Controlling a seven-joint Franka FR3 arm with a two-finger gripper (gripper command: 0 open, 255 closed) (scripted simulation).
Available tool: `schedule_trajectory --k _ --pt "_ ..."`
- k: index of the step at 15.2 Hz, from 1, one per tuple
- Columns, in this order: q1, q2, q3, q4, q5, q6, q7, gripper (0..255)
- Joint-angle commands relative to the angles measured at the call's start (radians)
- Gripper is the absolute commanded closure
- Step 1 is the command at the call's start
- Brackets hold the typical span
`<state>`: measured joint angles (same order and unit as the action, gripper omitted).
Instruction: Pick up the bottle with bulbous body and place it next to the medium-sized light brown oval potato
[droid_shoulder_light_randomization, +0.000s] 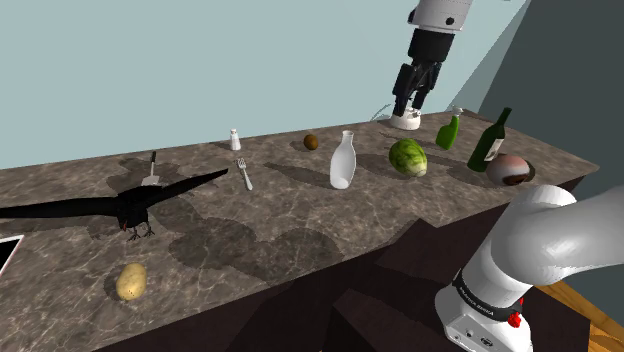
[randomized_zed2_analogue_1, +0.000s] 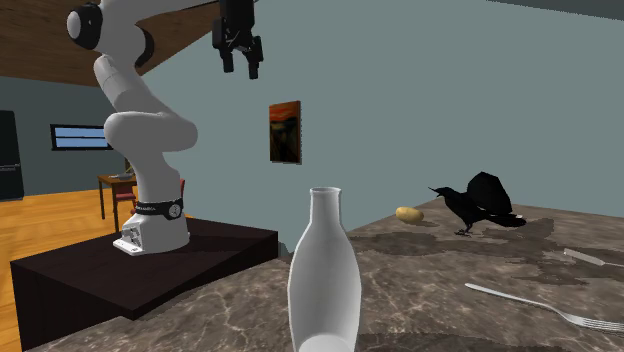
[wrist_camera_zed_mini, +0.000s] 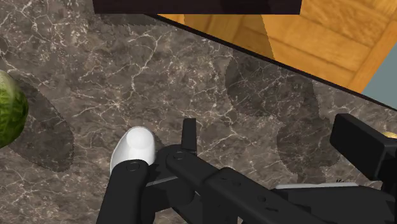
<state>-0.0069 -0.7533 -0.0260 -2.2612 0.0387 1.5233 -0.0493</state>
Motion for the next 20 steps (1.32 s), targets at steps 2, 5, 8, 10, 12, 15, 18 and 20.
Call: schedule_trajectory --k 2,5,8,10,12,15,18,20 --pt "-0.003 0.025 -0.009 -0.003 -0.007 0.026 -0.011 0" --pt "-0.011 0.106 -0.036 -0.003 -0.024 0.103 -0.044 0" --pt "-0.018 0.194 -0.062 0.009 -0.037 0.175 -0.076 0" --pt "-0.023 0.257 -0.079 0.023 -0.043 0.221 -0.097 0" --pt "-0.027 0.322 -0.096 0.043 -0.047 0.264 -0.118 0" --pt "-0.033 0.423 -0.120 0.082 -0.047 0.322 -0.150 0" --pt "-0.038 0.529 -0.142 0.133 -0.042 0.373 -0.183 0" --pt "-0.043 0.601 -0.156 0.173 -0.035 0.402 -0.205 0"
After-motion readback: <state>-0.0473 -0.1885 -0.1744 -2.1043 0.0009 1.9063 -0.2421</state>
